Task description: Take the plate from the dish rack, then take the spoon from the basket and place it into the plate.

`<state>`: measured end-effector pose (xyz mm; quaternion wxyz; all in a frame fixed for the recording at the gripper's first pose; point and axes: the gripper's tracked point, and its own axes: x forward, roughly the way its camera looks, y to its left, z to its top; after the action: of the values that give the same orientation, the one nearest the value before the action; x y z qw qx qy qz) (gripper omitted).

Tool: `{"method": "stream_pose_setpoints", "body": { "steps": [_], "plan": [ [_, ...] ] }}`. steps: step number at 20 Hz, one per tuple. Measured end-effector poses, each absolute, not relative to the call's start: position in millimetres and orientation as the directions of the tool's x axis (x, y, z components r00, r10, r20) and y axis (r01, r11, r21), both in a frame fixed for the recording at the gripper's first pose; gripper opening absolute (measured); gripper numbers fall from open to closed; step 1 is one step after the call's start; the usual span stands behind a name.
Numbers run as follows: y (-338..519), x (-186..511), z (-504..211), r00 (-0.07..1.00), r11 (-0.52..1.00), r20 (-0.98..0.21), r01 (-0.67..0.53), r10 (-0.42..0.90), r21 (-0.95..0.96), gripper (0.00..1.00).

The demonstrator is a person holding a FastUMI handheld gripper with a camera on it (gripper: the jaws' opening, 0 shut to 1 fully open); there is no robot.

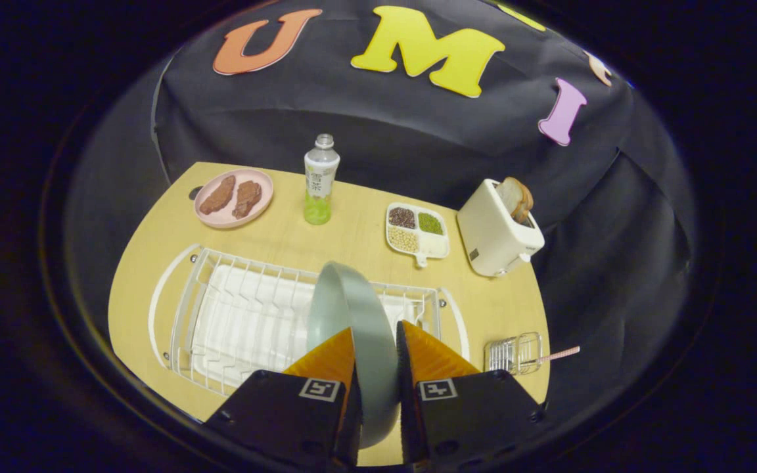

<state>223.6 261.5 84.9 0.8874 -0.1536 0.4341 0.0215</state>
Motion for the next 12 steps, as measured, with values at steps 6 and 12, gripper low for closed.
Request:
{"method": "stream_pose_setpoints", "body": {
  "steps": [6, 12],
  "plan": [
    [236.9, 173.5, 100.8, 0.654, 0.977, -0.753, -0.197, 0.067, -0.085, 0.29],
    [185.2, 94.6, 76.7, 0.672, 0.962, -0.693, -0.234, 0.263, 0.138, 0.29]
  ]
}}
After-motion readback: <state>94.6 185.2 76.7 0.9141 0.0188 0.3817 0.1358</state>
